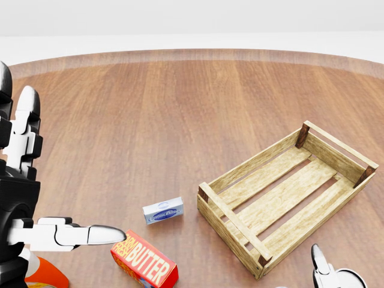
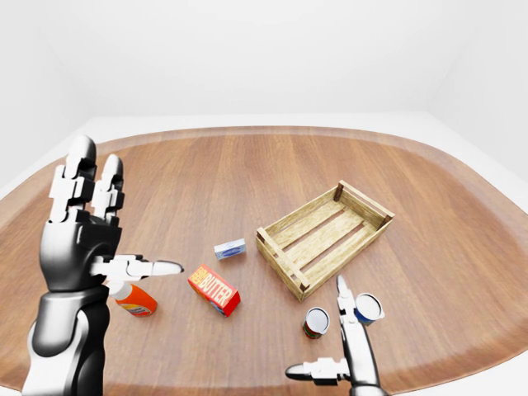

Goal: Pick up the tomato sauce, and put it in the wooden tray.

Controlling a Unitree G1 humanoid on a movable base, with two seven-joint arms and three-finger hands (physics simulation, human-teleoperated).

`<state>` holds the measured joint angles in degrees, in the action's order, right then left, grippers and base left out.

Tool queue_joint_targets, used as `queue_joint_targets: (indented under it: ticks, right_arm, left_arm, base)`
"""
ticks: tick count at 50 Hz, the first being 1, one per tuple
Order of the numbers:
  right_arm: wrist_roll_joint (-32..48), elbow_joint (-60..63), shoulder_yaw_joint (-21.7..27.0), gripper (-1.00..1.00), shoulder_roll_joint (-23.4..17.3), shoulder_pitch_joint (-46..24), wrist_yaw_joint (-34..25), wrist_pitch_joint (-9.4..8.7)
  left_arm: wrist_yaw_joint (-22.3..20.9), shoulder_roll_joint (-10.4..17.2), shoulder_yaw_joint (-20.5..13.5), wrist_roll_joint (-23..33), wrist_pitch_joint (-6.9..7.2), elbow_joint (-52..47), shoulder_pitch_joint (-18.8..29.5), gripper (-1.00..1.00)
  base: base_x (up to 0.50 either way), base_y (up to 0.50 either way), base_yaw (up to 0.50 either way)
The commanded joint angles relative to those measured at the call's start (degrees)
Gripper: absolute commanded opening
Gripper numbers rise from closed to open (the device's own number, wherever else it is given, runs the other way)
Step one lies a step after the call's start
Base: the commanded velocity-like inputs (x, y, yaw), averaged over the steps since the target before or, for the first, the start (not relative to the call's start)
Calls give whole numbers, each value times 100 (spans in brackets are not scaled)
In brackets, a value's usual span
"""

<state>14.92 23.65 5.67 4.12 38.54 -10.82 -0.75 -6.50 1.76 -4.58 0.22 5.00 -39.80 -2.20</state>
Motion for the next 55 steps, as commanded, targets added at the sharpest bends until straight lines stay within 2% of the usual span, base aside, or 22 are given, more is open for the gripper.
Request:
queue_joint_targets:
  ticks: [1, 12, 32, 33, 38, 45, 55]
  right_arm:
    - [19, -288, 114, 100, 25, -170, 18, 67]
    - [47, -518, 214, 100, 37, -335, 30, 84]
    - [108, -1070, 359, 100, 11, -655, 105, 222]
    - [130, -1229, 349, 100, -4, -711, 157, 307]
    - [128, -1417, 313, 100, -35, -781, 240, 375]
    - [75, -1944, 294, 100, -158, -1005, 421, 573]
    - [69, -2381, 232, 100, -249, -1164, 620, 575]
  left_arm:
    - [-10, 2, -5, -8, 0, -71, -19, 100]
    - [-1, -11, 37, 25, 0, -68, -48, 100]
    - [5, -25, 76, 42, 0, -20, -75, 100]
    - [3, -22, 76, 46, 0, -7, -75, 100]
    - [1, -23, 76, 48, 0, 2, -76, 100]
    - [-15, -15, 54, 34, 0, -56, -68, 100]
    - [-18, -19, 74, 42, 0, -19, -66, 100]
  base:
    - [0, 0, 0]
    - [0, 0, 0]
    - [0, 0, 0]
    - [0, 0, 0]
    - [0, 0, 0]
    - [0, 0, 0]
    - [0, 0, 0]
